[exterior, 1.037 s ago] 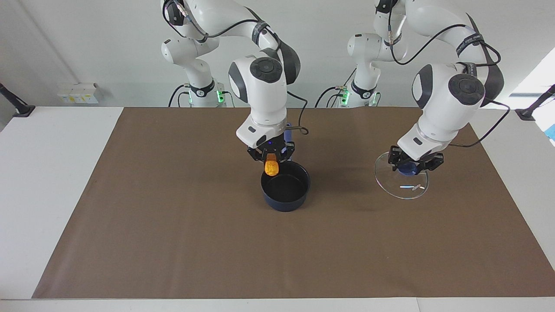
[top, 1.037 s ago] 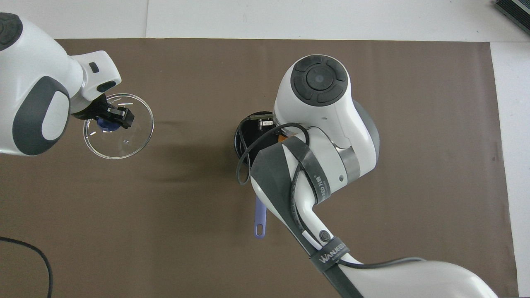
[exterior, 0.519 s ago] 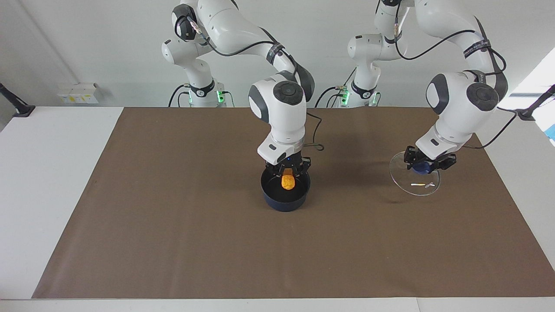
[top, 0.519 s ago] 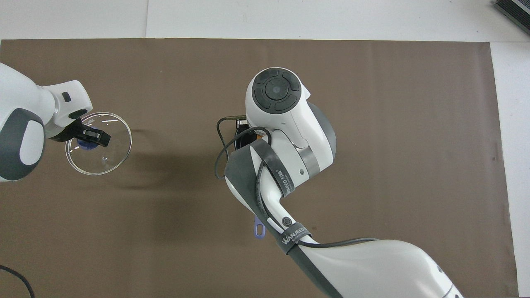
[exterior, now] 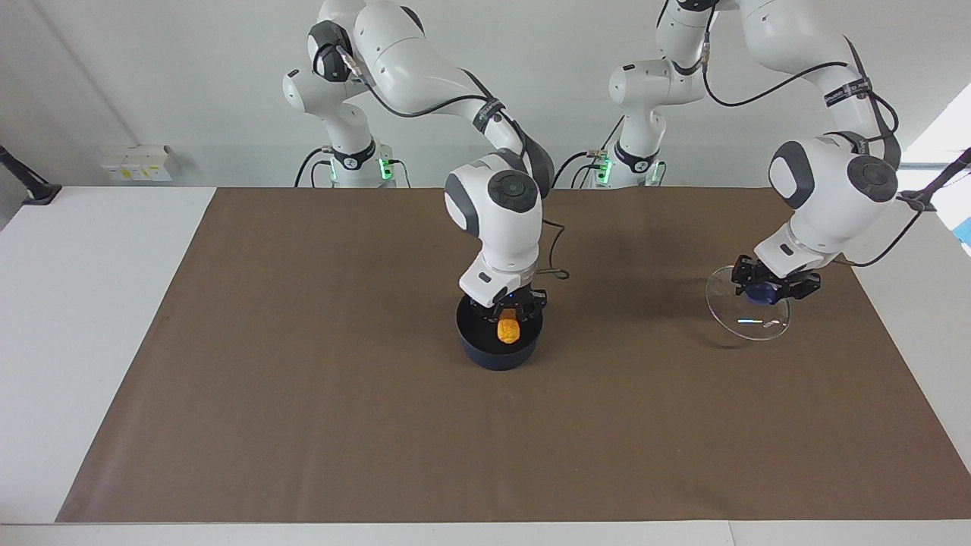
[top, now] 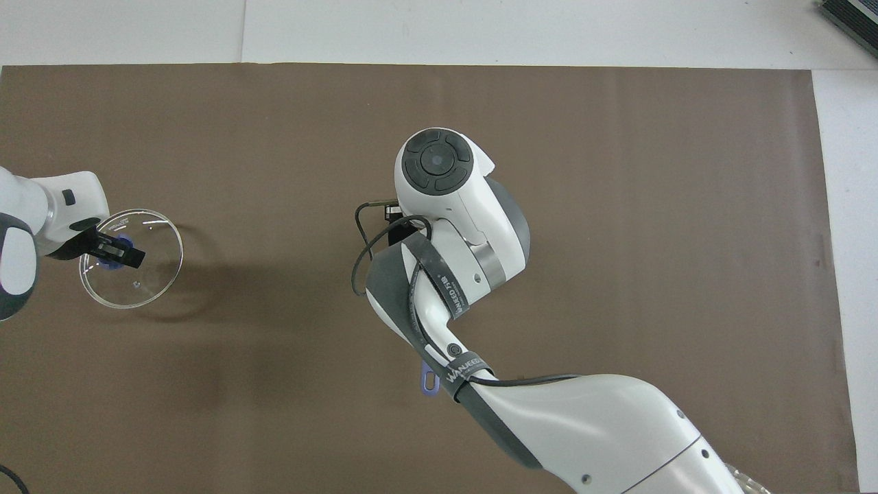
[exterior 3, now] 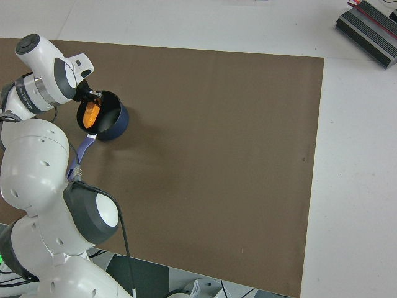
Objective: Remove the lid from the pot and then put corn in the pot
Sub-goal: 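Set the lid on the table with the left gripper while the right gripper lowers corn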
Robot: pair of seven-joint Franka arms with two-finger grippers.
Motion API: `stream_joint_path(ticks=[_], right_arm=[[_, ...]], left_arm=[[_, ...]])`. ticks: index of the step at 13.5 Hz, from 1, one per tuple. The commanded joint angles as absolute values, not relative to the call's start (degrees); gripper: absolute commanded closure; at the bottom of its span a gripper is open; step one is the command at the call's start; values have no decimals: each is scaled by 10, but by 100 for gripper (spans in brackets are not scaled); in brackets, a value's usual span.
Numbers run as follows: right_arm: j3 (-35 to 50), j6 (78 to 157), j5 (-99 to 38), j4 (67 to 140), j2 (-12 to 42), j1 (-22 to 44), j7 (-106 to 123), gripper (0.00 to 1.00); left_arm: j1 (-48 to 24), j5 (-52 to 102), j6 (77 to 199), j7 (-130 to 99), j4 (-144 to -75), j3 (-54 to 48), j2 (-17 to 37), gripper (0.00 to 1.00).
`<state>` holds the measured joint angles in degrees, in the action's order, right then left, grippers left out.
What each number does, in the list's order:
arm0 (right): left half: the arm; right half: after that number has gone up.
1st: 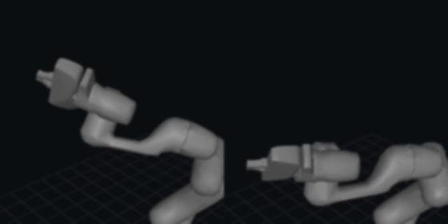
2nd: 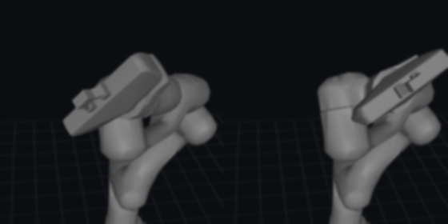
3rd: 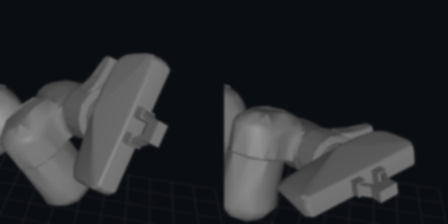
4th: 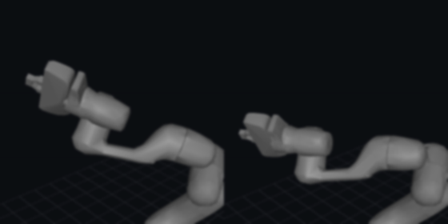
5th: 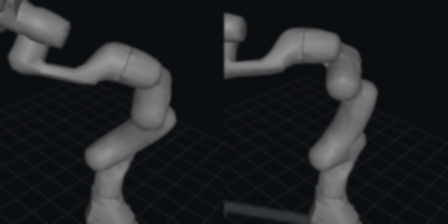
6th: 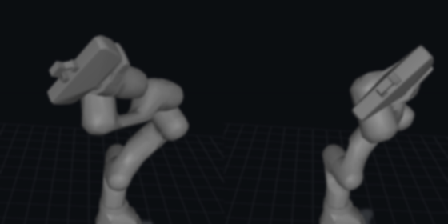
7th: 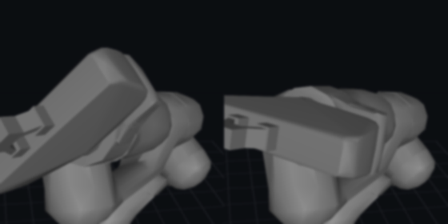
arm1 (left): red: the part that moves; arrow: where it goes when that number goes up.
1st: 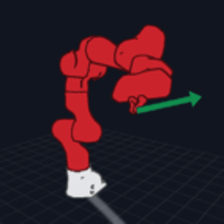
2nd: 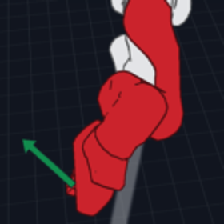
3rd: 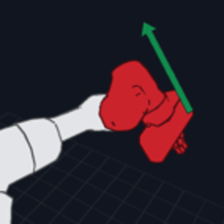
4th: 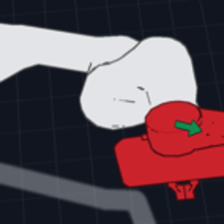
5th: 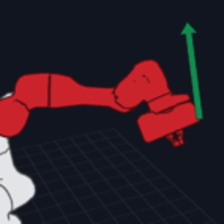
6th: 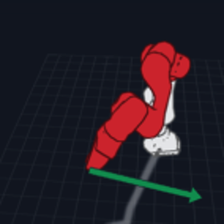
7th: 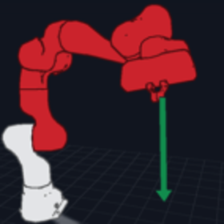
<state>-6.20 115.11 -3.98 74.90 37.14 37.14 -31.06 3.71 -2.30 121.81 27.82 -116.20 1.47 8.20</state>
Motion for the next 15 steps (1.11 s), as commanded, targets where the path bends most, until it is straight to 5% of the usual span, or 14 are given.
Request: stream_joint_path(ticks=[1,4,5,7,8,14,15], right_arm=[[-57,1174,-62,759,376,368,-290,100],[-57,1186,-63,787,373,369,-265,100],[-57,1187,-63,800,369,369,-261,100],[-57,1192,-64,813,365,368,-251,100],[-57,1194,-64,813,367,368,-250,100],[-57,1203,-76,808,370,362,-249,99],[-57,1212,-90,812,370,366,-249,53]], left_arm=[[55,-16,1273,302,-1223,10,59,100],[60,-16,1317,306,-1252,10,62,100],[61,-16,1318,307,-1253,10,64,82],[61,-16,1323,317,-1258,10,65,14],[63,-16,1324,315,-1249,10,69,0],[56,-18,1238,310,-1138,9,109,0],[52,-17,1229,311,-1126,9,109,0]])
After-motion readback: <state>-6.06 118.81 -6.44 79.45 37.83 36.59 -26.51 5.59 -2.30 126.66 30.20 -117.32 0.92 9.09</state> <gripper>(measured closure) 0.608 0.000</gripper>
